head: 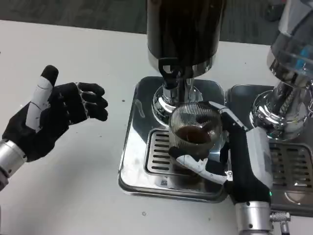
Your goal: Grasp the cup under the faucet to collect the drink, then remove the cup.
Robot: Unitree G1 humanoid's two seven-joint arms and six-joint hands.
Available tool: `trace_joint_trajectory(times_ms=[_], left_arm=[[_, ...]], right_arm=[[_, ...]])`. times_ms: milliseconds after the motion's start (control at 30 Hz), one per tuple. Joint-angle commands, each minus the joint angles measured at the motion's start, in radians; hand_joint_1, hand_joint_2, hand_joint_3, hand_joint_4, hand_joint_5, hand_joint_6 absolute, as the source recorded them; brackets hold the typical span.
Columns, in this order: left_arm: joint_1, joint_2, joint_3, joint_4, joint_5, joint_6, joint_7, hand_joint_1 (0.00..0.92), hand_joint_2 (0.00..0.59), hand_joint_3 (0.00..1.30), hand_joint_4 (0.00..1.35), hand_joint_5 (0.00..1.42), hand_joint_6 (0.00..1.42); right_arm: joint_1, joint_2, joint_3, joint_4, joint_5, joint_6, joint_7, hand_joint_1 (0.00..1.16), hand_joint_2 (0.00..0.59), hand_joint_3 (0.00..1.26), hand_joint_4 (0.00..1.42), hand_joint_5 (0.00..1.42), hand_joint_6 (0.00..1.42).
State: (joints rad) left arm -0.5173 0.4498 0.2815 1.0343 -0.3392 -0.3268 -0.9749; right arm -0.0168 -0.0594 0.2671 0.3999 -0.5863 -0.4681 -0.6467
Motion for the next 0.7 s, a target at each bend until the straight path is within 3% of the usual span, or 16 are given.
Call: trace_joint_trajectory(times_ms=[33,267,700], left_arm=[[0.007,-0.010,-0.019,-0.003,0.024,-0.009,-0.005,0.000,0.116,0.61,0.60,0.61,0.56],[0.016,-0.020,-0.041,-0.036,0.036,-0.046,-0.015,0.000,0.114,0.60,0.57,0.59,0.53],[0.095,-0.054,-0.064,-0.240,0.029,-0.090,-0.031,0.000,0.105,0.58,0.56,0.57,0.53]], right_arm=[[0.020,-0.012,-0.020,-0.074,0.002,-0.018,-0.007,0.86,0.212,0.58,0.78,1.00,1.31],[0.083,-0.041,-0.047,-0.167,0.014,0.018,0.044,0.87,0.196,0.60,0.78,1.00,1.33],[0.214,-0.046,-0.090,-0.343,0.051,0.038,0.147,0.94,0.179,0.62,0.77,0.98,1.33]])
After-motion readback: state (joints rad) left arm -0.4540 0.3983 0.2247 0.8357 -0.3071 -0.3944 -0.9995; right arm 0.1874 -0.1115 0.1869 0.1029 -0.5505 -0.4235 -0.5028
